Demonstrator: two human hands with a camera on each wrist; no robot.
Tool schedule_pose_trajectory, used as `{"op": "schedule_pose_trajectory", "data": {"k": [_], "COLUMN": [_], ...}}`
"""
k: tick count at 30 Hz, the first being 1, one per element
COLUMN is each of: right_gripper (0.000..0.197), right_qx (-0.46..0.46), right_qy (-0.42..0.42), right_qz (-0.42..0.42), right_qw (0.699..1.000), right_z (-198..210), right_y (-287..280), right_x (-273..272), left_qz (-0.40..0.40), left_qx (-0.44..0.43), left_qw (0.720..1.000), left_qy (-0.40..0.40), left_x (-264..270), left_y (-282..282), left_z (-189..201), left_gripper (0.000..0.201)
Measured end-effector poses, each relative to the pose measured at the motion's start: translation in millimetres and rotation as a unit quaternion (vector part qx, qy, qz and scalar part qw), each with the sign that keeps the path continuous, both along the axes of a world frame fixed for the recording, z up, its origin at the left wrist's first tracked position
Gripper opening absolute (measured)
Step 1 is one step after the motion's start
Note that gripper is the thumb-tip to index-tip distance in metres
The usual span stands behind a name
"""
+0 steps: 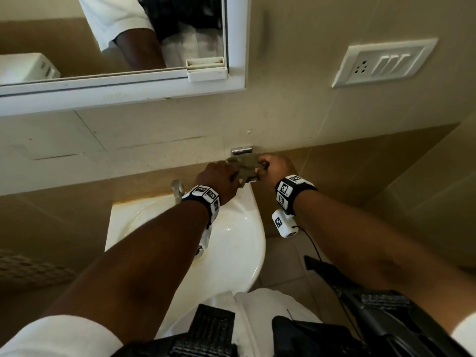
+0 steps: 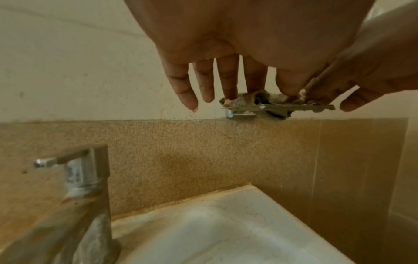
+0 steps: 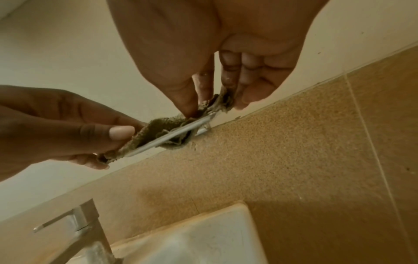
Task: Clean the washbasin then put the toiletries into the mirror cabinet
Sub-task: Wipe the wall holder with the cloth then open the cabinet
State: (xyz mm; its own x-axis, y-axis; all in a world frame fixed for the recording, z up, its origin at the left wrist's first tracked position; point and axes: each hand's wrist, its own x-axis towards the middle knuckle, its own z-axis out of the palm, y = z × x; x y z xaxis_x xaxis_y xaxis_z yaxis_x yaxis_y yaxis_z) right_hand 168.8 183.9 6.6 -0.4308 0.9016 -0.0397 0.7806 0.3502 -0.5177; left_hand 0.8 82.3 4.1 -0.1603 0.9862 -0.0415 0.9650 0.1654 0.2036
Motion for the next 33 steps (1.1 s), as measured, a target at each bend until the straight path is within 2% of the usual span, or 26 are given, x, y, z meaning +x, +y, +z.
{"op": "schedule_pose_trajectory", "data": {"k": [4,6,10,14,20,24,27,29,33], "right_gripper": [0.023,0.013,0.027,0.018,0.022,0.042,0.071,0.084,0.089], "right_qx": [0.057,0.07,0.099,0.142,0.228,0.234,0.197,0.161,0.135], "right_qy": [0.016,0.029,0.066,0.128,0.237,0.249,0.189,0.167,0.175], "right_qz": [-0.012,-0.022,-0.027,-0.008,0.021,0.049,0.105,0.11,0.089], "right_qw": [0.998,0.997,0.993,0.982,0.944,0.939,0.956,0.966,0.971], "right_z": [7.5,15.4,45.7,91.4,159.0,193.2,206.8,212.6,221.1], "right_y": [-11.3,-15.4,-20.3,-25.9,-42.5,-63.4,-78.3,-89.9,-113.2], "right_x": [6.5,9.4,14.3,19.6,23.2,19.6,13.6,10.3,9.2], "left_qz": [-0.021,0.003,0.046,0.019,-0.012,-0.006,-0.01,-0.022,0.03], "left_qx": [-0.004,-0.005,0.03,0.142,0.209,0.284,0.284,0.276,0.252], "left_qw": [1.0,1.0,0.998,0.989,0.978,0.959,0.958,0.958,0.963], "left_qy": [0.018,-0.005,-0.042,-0.035,-0.003,0.003,0.04,0.079,0.091], "left_x": [6.3,9.1,18.4,24.8,44.2,42.8,36.0,33.6,33.7], "left_y": [-7.1,-8.9,-14.3,-22.8,-50.9,-72.4,-80.4,-87.5,-99.6], "left_z": [10.9,25.7,74.8,110.4,156.8,177.6,189.8,193.9,203.3], "left_gripper": [0.052,0.044,0.021,0.029,0.039,0.045,0.051,0.051,0.056]}}
